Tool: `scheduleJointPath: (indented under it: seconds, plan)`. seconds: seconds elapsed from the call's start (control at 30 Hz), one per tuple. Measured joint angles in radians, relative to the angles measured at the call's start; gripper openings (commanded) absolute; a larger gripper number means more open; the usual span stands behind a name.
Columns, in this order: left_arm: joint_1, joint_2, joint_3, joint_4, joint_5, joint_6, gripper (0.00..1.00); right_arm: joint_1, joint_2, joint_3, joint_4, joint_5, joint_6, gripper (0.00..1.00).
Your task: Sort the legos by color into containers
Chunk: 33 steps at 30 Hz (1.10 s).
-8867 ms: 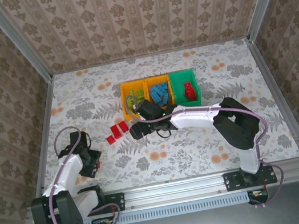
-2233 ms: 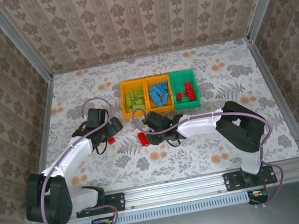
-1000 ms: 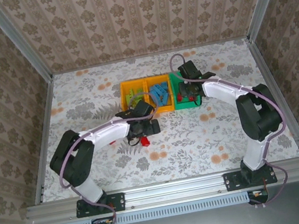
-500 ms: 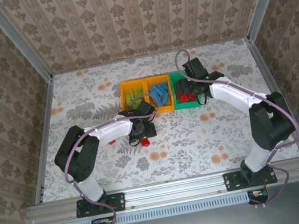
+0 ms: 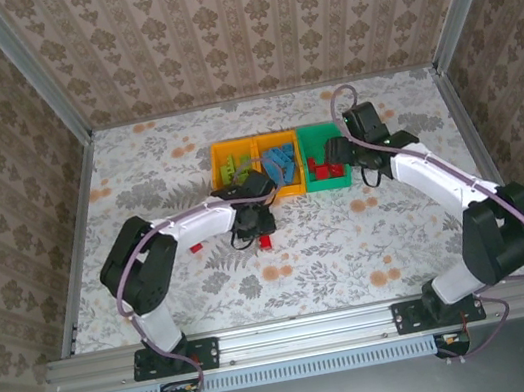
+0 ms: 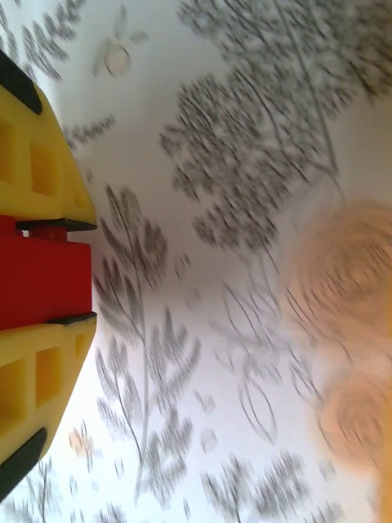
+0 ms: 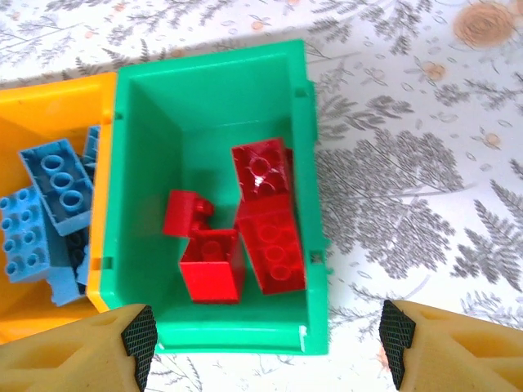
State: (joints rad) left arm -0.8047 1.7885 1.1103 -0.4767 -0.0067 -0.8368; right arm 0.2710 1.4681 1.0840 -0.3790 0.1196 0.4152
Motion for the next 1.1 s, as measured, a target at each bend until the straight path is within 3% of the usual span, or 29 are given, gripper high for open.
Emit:
scheduleJointPath:
  seconds: [0.27,0.53,0.8,0.87,1.1]
  plan:
    - [0.0,0.083,0.269,0.023,0.051,0.071,0.17,-0.067,-0.105,-0.108,-0.003,-0.002,0.014,0.76]
    - [0.005,0.296,0.625,0.092,0.13,0.119,0.18,-0.081,-0.201,-0.248,-0.007,-0.007,0.057,0.76]
    - [0.04,0.515,0.864,0.14,0.207,0.107,0.23,-0.088,-0.309,-0.321,-0.013,-0.015,0.094,0.76]
    - [0.046,0.545,0.904,0.142,0.22,0.103,0.34,-0.088,-0.33,-0.334,-0.014,-0.015,0.103,0.76]
    - [0.05,0.566,0.97,0.153,0.226,0.085,0.97,-0.092,-0.352,-0.359,-0.014,-0.023,0.116,0.76]
